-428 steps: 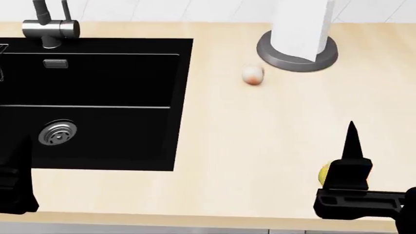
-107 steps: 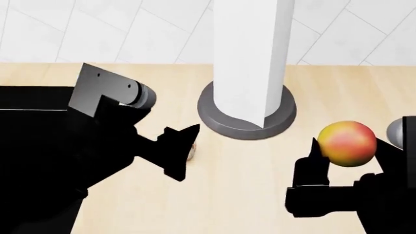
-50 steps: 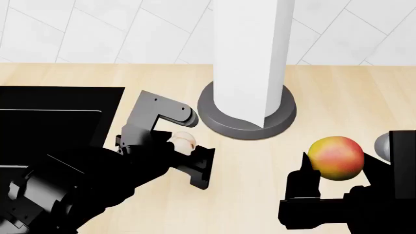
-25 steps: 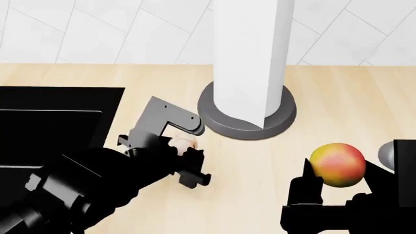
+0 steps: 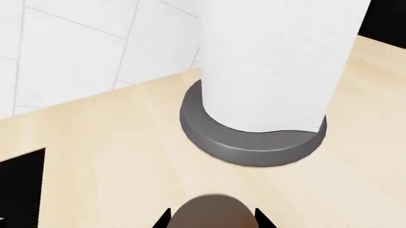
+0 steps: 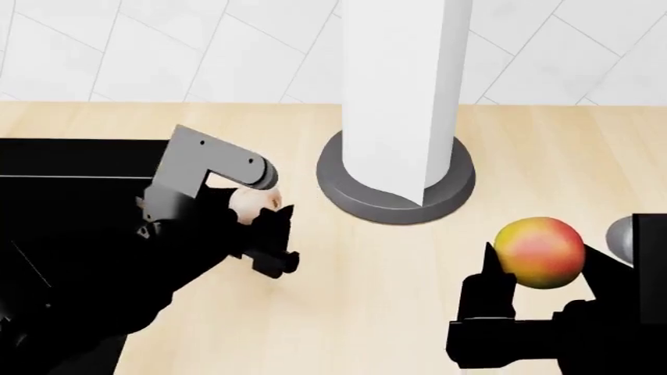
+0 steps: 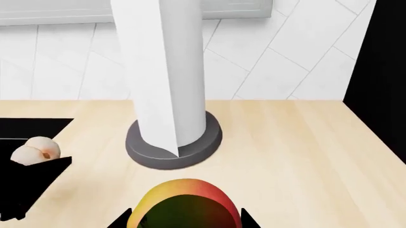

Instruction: There is a mixed pile of frozen fruits and vegetables on the counter. Locate all the frozen vegetables and place the items in a bowl on the counter. Take all the frozen fruits and defrost them in a running sink.

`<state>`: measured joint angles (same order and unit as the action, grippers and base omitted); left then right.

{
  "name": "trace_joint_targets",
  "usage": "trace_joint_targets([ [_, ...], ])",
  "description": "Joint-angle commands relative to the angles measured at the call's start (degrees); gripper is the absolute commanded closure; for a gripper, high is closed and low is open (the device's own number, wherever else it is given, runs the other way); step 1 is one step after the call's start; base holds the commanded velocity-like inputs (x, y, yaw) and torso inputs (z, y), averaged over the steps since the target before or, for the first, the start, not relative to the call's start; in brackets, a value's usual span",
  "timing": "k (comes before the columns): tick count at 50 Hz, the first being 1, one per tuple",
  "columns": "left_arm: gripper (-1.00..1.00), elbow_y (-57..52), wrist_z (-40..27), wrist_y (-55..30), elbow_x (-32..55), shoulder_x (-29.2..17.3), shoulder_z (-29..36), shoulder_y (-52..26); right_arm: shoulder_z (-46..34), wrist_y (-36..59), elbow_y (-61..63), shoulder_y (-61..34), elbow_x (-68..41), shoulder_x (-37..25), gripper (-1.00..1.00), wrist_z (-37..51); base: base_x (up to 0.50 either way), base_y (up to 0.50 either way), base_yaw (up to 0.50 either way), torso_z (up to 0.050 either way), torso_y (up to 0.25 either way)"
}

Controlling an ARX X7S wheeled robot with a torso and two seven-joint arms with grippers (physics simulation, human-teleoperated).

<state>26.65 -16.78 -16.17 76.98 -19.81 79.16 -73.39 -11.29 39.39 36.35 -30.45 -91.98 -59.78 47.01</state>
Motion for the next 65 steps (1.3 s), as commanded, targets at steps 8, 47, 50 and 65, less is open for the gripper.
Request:
trace_joint_targets([
  [8, 1.0, -35.1, -18.2, 2.9, 4.4, -25.3, -2.8, 2.8, 1.1, -0.1, 0.6, -0.9, 2.1, -0.3, 1.0, -1.1, 0.0, 0.0, 0.0, 0.0, 0.0],
  [47, 1.0, -43.9, -21.9, 6.4, 5.4, -37.7, -4.7, 6.9, -1.5, 2.2, 1.7, -2.7, 3.5, 0.8, 1.0, -1.1, 0.0, 0.23, 0.0, 0.0, 0.0],
  [50, 1.0, -43.4, -22.1, 6.6, 5.1, -37.1, -4.6, 7.2, -1.4, 2.1, 1.8, -2.7, 3.2, 0.7, 1.0, -0.8, 0.0, 0.5, 0.0, 0.0, 0.0],
  [65, 1.0, -44.9, -21.4, 7.0, 5.3, -38.5, -4.9, 7.6, -1.4, 2.1, 1.9, -2.7, 3.6, 0.7, 1.0, -1.4, 0.0, 0.5, 0.0, 0.0, 0.0],
])
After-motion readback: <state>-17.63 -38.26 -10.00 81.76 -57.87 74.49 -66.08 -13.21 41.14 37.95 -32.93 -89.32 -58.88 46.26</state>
